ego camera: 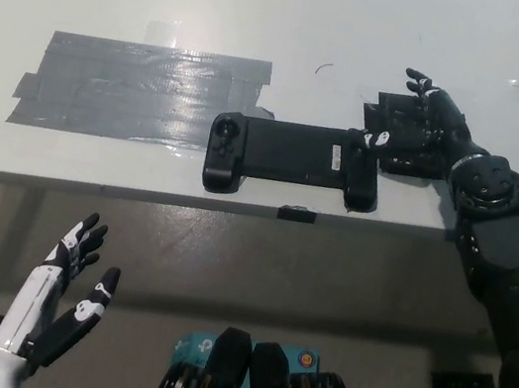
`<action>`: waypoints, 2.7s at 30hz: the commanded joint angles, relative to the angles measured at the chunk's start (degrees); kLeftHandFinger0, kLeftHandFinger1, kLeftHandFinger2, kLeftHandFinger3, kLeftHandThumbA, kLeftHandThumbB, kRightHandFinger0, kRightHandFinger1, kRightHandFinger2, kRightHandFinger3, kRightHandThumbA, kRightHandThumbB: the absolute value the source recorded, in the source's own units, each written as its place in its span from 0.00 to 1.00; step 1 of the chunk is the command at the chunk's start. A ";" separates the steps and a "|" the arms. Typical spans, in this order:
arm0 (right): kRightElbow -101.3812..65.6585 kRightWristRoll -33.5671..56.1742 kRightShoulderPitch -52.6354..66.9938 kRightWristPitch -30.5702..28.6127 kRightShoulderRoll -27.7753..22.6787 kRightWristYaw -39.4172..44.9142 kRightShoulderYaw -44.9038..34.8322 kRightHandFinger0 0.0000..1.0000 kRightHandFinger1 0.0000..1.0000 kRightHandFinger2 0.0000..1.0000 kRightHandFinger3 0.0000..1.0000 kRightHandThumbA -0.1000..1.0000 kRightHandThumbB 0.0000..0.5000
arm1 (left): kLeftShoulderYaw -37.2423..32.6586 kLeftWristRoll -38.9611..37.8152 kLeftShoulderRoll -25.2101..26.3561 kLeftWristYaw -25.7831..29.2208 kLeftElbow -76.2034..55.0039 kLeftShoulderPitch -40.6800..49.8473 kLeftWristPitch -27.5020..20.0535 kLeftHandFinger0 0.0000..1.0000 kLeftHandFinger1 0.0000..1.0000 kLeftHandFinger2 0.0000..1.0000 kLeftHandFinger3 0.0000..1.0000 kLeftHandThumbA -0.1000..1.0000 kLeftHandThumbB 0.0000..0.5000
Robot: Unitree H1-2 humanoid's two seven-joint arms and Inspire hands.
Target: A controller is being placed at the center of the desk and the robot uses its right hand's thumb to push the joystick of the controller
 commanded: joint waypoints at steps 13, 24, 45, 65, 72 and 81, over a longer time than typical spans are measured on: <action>4.14 2.16 -4.12 -2.84 -0.50 -2.40 -0.16 1.00 1.00 1.00 1.00 1.00 0.91 | 0.09 -0.19 0.62 -0.46 -1.79 -0.61 0.06 1.00 1.00 1.00 1.00 0.67 0.30; 1.69 4.18 -4.45 -2.61 -1.00 -1.04 -1.54 1.00 1.00 1.00 1.00 1.00 0.94 | -0.22 0.23 0.50 -0.41 -1.81 0.09 -0.31 1.00 1.00 1.00 1.00 0.66 0.28; -75.59 14.96 12.23 18.56 2.55 8.28 -0.33 1.00 1.00 1.00 1.00 1.00 0.90 | 0.23 -0.05 0.66 -0.30 -1.78 1.30 -0.51 1.00 1.00 1.00 1.00 0.64 0.26; -104.85 14.40 44.61 8.30 -6.69 10.16 -0.72 1.00 1.00 1.00 1.00 1.00 0.84 | 0.43 0.42 0.86 -0.02 -0.58 -0.83 -0.39 1.00 1.00 1.00 1.00 0.67 0.27; -99.54 10.80 54.20 5.03 -5.79 10.02 2.18 1.00 1.00 1.00 1.00 1.00 0.82 | 0.51 -0.11 0.92 -0.24 -0.70 -0.65 -0.23 1.00 1.00 1.00 1.00 0.68 0.24; -82.92 6.55 57.21 -1.84 -4.43 8.76 6.31 1.00 1.00 1.00 1.00 1.00 0.72 | 0.62 0.13 0.75 -0.06 -0.88 -0.52 0.07 1.00 1.00 1.00 1.00 0.66 0.22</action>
